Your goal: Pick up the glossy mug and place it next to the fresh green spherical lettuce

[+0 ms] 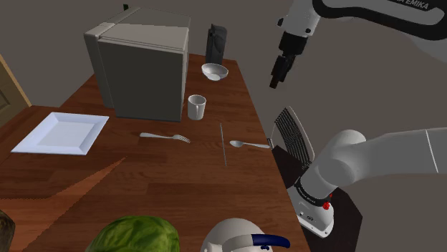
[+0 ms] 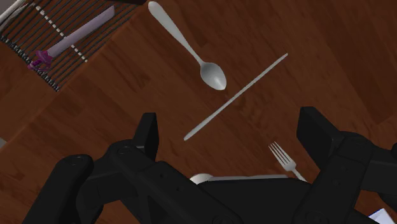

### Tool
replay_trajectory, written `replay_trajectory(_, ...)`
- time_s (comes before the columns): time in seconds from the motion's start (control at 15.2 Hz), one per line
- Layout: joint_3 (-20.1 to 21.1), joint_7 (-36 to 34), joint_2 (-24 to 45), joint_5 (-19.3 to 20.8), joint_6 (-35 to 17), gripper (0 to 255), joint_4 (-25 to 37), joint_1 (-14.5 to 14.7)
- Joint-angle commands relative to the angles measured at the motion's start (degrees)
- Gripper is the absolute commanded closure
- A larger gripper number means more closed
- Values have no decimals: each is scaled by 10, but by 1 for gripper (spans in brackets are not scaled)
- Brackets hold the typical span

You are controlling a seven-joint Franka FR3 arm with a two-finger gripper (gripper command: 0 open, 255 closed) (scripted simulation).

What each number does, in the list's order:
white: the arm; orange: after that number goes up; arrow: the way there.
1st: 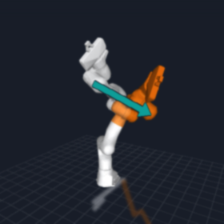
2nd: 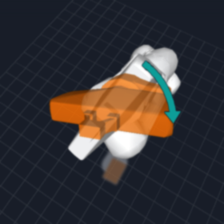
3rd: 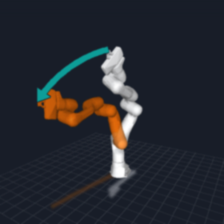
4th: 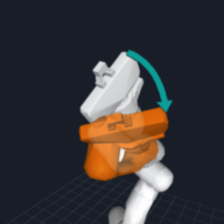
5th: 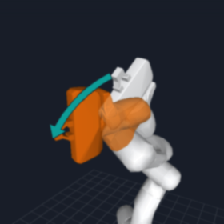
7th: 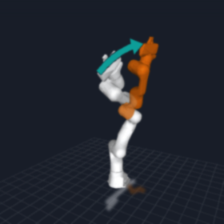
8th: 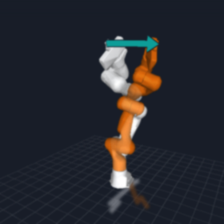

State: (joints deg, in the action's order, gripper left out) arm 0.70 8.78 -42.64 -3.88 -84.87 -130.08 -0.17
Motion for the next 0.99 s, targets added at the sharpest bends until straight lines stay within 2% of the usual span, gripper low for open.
replay_trajectory(0.0, 0, 0, 0, 0, 0, 0, 0, 0)
replay_trajectory(0.46, 10, -5, 122, -2, -114, 0, 9, 0)
replay_trajectory(0.92, 17, -12, 262, 0, -207, 0, 56, -1)
